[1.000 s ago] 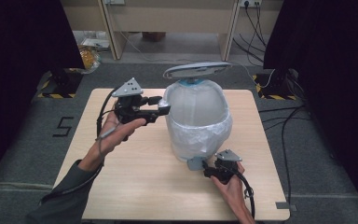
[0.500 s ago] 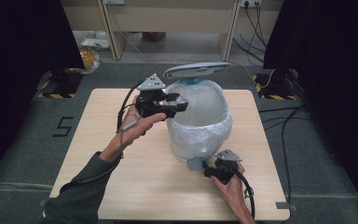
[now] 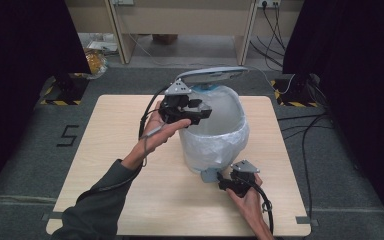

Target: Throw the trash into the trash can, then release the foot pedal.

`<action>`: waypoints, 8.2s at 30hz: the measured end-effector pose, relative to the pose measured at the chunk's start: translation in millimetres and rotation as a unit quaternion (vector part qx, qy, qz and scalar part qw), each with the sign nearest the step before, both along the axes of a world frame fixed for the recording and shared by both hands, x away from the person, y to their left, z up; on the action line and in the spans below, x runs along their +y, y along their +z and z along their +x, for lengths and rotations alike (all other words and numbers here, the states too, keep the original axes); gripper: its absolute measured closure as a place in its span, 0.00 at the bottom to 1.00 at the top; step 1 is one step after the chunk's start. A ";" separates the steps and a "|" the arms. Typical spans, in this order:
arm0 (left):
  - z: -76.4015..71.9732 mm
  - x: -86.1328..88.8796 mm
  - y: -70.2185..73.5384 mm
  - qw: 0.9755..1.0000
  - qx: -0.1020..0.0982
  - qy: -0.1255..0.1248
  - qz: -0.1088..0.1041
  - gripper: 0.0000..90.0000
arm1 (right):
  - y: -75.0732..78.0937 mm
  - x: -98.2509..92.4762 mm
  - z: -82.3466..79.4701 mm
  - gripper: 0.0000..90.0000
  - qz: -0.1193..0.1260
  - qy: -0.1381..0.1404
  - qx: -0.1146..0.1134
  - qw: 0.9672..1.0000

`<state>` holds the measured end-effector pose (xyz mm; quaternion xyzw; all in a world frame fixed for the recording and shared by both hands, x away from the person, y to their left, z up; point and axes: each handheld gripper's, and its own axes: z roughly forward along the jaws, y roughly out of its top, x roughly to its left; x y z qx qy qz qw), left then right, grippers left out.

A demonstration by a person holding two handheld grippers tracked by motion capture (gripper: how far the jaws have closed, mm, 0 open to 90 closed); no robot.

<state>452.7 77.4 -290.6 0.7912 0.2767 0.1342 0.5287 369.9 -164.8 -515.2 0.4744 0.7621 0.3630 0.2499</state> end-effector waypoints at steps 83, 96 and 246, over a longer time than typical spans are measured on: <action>-56.3 145.0 -151.6 0.991 0.040 0.123 -0.021 0.17 | -0.3 -1.1 1.2 0.18 0.000 0.003 -0.003 1.000; -58.9 152.1 -193.7 0.988 0.058 0.142 0.008 0.17 | -0.3 -1.0 1.1 0.18 -0.001 0.003 -0.003 1.000; -75.6 156.3 -233.6 0.975 0.090 0.159 0.123 0.17 | -5.8 -72.8 -81.1 0.15 0.001 0.021 0.036 0.999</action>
